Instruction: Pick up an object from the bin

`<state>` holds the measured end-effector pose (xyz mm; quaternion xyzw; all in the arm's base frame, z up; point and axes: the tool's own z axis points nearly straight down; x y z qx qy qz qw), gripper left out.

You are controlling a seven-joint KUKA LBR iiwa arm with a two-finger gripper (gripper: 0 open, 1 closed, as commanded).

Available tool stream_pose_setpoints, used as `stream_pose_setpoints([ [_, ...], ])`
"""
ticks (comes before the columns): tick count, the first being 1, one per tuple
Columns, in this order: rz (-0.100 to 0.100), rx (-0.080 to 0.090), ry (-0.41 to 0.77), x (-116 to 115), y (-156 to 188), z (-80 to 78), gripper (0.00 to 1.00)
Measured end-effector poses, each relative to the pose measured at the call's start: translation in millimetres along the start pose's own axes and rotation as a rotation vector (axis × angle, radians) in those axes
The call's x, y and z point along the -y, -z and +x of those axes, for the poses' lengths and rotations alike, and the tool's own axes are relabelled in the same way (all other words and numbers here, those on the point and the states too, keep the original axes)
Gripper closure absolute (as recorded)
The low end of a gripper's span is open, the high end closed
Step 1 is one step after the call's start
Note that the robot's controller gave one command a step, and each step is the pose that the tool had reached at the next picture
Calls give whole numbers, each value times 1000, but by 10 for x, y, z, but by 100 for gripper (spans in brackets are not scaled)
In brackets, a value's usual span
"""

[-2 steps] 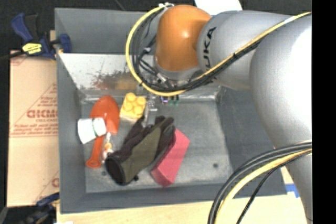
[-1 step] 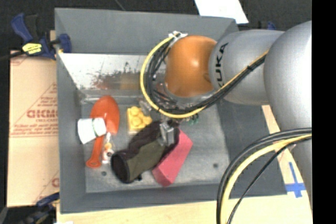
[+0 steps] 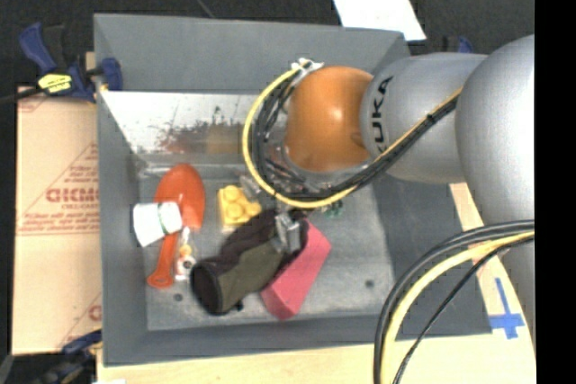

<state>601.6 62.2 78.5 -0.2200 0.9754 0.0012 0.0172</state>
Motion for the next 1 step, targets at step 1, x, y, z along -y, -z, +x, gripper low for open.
stream_pose_setpoints([
  [1, -2, 3, -12, 30, 27, -93, 0],
])
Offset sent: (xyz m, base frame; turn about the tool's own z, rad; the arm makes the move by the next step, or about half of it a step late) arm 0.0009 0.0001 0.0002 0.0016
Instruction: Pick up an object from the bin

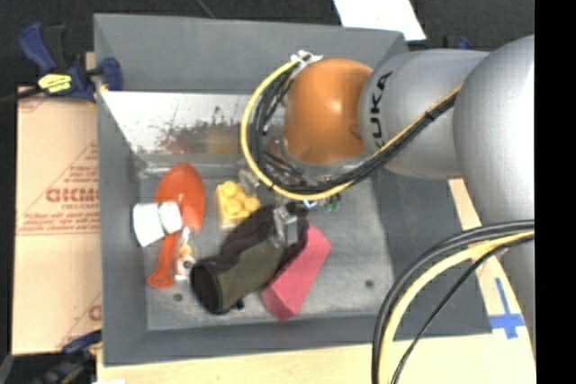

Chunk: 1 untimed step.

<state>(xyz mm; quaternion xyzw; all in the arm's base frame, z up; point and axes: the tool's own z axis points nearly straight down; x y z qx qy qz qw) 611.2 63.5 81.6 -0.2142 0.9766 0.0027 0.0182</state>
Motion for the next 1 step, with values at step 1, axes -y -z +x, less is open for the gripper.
stream_pose_setpoints([
  [1, 3, 10, 2, -14, 14, 46, 0],
])
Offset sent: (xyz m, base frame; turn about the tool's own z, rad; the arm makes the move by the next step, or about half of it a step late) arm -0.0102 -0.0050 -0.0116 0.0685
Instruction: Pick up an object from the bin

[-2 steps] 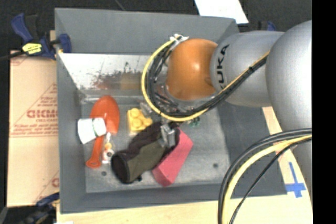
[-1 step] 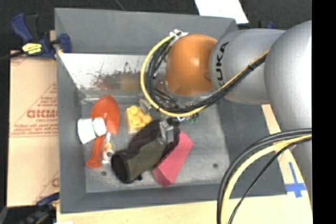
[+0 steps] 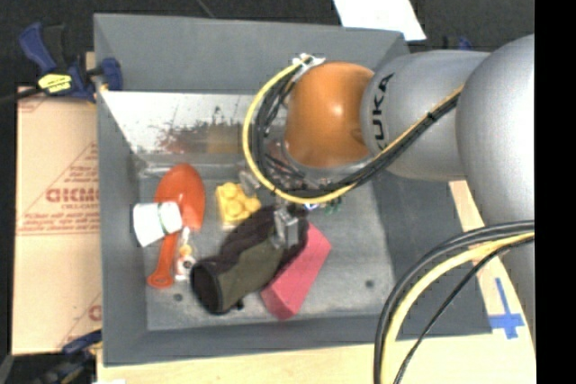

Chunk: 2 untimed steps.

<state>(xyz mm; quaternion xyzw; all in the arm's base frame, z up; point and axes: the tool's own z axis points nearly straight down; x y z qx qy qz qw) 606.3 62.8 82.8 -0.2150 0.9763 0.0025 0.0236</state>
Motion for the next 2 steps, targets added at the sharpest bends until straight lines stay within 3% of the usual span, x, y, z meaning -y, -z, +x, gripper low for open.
stream_pose_setpoints([
  [1, -2, -2, -70, 37, -75, 37, 100],
  [2, -2, -2, -71, 37, -75, 37, 100],
])
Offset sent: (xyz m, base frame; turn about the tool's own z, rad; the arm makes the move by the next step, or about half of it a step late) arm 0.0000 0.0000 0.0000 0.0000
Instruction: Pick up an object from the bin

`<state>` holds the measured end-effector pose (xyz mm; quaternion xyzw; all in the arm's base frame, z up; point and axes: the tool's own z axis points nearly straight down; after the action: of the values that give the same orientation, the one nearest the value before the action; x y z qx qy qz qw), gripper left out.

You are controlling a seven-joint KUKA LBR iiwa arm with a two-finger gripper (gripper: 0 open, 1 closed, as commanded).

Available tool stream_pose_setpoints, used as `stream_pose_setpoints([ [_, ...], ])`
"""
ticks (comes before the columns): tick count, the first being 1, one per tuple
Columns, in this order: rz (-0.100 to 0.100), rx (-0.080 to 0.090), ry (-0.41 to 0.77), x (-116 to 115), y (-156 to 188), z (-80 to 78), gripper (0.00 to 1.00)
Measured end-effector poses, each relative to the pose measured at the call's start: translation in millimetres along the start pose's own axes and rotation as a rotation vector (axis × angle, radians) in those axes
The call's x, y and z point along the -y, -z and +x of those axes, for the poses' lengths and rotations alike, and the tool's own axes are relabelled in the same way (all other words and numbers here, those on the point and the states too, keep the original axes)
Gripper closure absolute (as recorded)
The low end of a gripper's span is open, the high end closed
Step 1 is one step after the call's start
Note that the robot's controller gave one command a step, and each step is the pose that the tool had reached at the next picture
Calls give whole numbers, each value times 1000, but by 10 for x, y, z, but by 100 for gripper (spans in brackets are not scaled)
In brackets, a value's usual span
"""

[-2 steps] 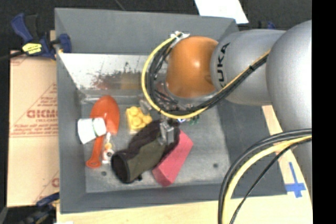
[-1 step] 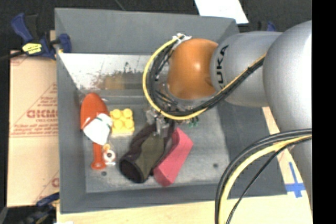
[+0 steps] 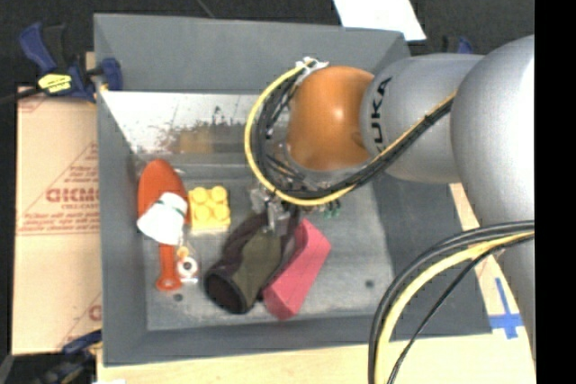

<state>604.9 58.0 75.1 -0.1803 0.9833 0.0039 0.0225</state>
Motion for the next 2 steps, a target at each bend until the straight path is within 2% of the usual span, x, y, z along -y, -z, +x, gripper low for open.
stream_pose_setpoints([
  [1, -1, -2, -1, -3, 135, 14, 100],
  [2, 2, 3, -1, 7, 418, -13, 100],
])
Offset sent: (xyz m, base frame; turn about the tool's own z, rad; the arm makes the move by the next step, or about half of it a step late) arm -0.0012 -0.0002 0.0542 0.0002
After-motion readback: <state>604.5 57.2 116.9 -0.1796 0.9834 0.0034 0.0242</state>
